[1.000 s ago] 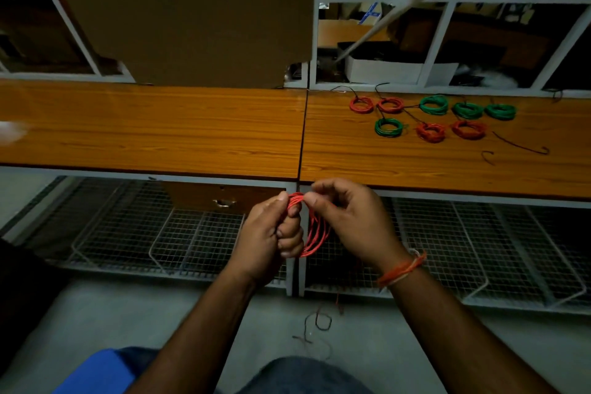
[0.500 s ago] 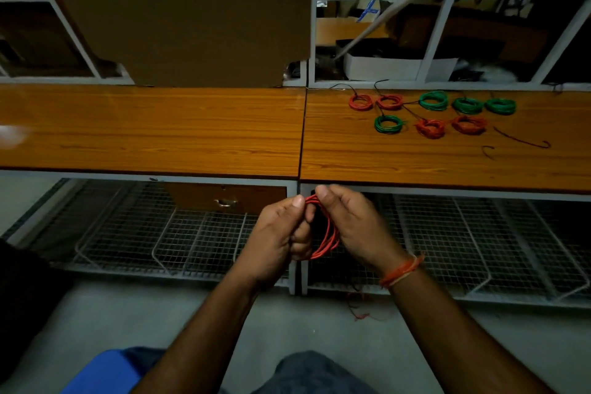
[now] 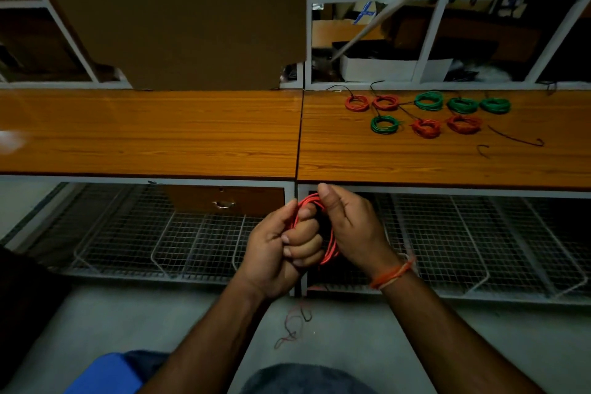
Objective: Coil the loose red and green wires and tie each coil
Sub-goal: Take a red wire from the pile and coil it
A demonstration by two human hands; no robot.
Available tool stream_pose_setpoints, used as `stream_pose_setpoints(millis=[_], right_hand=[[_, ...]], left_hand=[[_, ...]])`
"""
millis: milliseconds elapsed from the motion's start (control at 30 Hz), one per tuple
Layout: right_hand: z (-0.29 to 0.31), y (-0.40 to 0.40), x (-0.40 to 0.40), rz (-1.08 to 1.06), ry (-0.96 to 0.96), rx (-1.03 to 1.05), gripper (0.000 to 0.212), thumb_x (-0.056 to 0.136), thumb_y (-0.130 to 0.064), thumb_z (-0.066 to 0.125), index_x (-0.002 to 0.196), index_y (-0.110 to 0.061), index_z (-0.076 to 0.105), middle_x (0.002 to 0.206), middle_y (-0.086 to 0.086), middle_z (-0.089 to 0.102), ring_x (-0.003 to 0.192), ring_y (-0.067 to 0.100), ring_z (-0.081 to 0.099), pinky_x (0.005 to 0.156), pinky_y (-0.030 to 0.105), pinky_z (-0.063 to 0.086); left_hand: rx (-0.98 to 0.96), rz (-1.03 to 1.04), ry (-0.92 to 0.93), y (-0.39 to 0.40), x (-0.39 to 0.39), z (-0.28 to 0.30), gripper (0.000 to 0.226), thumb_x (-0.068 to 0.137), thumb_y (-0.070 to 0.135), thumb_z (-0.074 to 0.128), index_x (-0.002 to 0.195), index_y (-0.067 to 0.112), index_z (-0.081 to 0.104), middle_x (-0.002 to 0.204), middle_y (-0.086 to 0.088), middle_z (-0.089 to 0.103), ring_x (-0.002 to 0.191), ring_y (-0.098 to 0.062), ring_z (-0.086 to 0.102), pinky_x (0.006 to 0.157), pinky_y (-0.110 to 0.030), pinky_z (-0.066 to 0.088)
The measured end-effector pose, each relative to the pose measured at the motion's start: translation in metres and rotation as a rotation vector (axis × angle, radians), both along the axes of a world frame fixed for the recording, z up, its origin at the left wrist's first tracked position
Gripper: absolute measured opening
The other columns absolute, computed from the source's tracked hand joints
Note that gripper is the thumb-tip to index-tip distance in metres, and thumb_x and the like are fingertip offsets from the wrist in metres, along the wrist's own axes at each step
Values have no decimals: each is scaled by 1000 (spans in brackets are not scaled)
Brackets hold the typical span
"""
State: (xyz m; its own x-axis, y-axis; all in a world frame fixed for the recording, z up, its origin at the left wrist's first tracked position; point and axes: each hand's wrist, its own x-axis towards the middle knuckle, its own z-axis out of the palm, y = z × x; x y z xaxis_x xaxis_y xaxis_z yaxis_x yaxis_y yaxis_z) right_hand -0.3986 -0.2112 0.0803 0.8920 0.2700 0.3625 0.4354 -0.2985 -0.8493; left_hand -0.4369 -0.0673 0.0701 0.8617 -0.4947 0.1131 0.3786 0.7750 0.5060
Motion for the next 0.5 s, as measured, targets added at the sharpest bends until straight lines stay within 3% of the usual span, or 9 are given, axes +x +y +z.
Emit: stream_pose_setpoints(millis=[100,133,200,267,367,500], right_hand=[[8,-6,3,28,45,24,44,107,-38,41,77,-11,58,65,7,51,59,9,46,56,25,37],[9,-7,5,40,63,26,46,107,-40,41,79,-8,59,66,11,51,59,10,46,57,26,37],[6,-9,9,70,94,44,54,106,-48,41,85,-1,60,73,24,54,64,29,49,61,39,41],[-1,-12,13,95,154,81,57,104,-53,41,88,-2,62,71,20,56,63,30,50,60,40,41],[-16,-25,14,93,171,37,46,104,-48,41,79,-15,61,66,-9,54,63,7,49,60,28,37],[-45,-45,6,104,116,-125,20,105,-26,55,94,-18,69,85,-1,67,81,12,63,70,28,48]], left_hand=[[24,70,-9,-6,-1,3,23,105,30,46,95,11,56,56,9,25,43,-5,21,44,-20,22],[41,97,-2,-8,-2,4,24,105,30,45,94,12,56,55,9,24,42,-5,19,44,-20,20],[57,136,27,-12,-1,4,27,105,30,43,90,12,57,53,9,24,41,-5,17,42,-20,18],[45,173,73,-13,2,7,27,104,31,43,88,13,56,51,10,26,41,-5,16,39,-19,18],[-10,296,184,-2,8,17,30,106,31,38,85,16,53,53,11,20,42,-5,12,37,-18,19],[-103,521,315,24,21,25,45,108,21,35,66,18,52,50,9,25,45,-5,11,41,-18,13]])
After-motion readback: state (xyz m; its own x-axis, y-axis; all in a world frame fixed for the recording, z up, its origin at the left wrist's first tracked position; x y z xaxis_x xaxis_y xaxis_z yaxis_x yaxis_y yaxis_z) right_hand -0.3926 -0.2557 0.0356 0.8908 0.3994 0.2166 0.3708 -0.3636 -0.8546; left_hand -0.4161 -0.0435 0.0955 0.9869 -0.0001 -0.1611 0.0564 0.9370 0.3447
